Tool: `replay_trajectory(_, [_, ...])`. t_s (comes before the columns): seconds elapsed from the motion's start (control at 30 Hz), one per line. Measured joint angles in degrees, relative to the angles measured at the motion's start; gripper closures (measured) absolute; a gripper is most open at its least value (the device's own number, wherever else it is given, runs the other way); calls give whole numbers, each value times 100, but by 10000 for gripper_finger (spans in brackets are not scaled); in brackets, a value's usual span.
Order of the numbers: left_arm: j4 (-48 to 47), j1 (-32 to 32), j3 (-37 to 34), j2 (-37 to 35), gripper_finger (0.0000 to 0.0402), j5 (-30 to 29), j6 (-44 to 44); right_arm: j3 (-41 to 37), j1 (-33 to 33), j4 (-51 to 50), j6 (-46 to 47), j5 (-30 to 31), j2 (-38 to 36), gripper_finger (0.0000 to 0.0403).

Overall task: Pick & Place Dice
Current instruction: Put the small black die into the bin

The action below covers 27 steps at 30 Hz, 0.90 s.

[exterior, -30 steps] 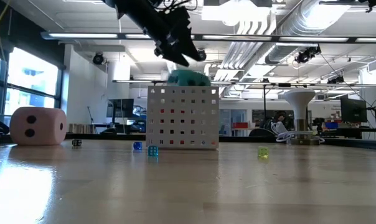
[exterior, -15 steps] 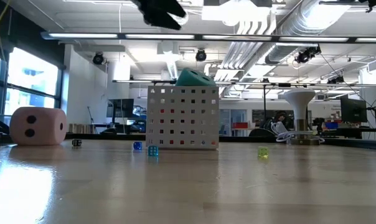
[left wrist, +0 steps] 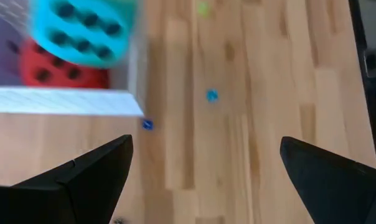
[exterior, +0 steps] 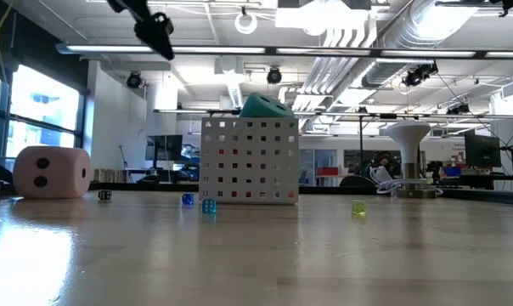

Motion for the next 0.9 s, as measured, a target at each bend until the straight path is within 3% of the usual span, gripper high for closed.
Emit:
replay_trajectory(0.27, [24, -95, -881, 7, 4, 45, 455, 0, 0, -2, 0, 0, 0, 172])
replay_trajectory(0.9, [178, 491, -2216, 7, 4, -88, 368, 0, -4, -7, 2, 0, 0, 172])
